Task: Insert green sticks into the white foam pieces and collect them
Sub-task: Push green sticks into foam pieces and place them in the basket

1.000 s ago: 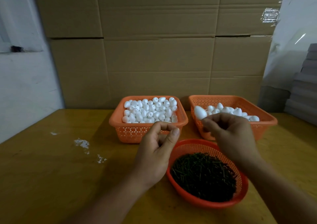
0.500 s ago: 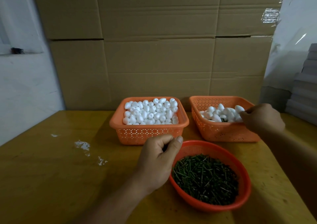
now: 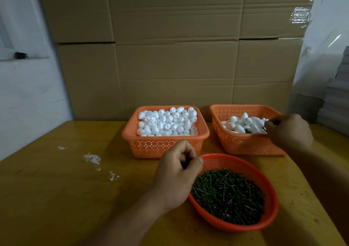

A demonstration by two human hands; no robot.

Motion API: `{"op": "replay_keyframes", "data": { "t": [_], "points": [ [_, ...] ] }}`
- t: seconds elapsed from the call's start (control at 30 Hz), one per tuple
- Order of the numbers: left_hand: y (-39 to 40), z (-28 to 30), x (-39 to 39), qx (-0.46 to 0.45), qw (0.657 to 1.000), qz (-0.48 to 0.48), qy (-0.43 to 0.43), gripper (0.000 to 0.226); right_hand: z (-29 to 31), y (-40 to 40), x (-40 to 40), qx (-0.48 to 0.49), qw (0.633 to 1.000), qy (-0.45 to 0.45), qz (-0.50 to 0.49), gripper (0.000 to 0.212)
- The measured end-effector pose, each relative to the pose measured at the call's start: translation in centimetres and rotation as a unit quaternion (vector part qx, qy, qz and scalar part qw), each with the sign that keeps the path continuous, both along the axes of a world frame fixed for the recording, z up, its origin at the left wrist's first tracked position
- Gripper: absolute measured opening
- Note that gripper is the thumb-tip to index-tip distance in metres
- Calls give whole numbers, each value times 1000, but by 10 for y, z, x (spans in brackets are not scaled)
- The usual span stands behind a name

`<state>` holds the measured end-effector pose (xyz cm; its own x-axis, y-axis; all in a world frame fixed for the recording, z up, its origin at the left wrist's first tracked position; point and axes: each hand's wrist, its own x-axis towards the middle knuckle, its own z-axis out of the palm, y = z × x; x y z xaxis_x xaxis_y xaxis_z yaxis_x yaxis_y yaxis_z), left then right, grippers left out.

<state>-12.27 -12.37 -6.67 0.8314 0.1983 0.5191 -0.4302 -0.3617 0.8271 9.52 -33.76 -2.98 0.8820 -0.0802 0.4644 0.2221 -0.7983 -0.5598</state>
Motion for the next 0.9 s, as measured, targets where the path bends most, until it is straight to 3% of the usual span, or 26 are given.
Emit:
{"op": "replay_keyframes", "data": {
  "t": [0.23, 0.43, 0.6, 0.77, 0.9],
  "points": [
    [3, -3, 3, 19, 999, 25, 3, 29, 4, 21, -60, 121, 975, 7, 188, 20],
    [16, 4, 6, 50, 995, 89, 2, 50, -6, 37, -107, 95, 950, 10, 299, 14],
    [48, 29, 21, 60, 982, 176, 16, 34, -14, 34, -116, 42, 945, 12, 323, 9],
    [97, 54, 65, 144, 952, 250, 106, 17, -16, 32, -116, 39, 944, 4, 327, 9],
    [129, 66, 105, 252, 905, 235, 249, 23, -18, 32, -120, 25, 945, 1, 327, 7]
  ]
}}
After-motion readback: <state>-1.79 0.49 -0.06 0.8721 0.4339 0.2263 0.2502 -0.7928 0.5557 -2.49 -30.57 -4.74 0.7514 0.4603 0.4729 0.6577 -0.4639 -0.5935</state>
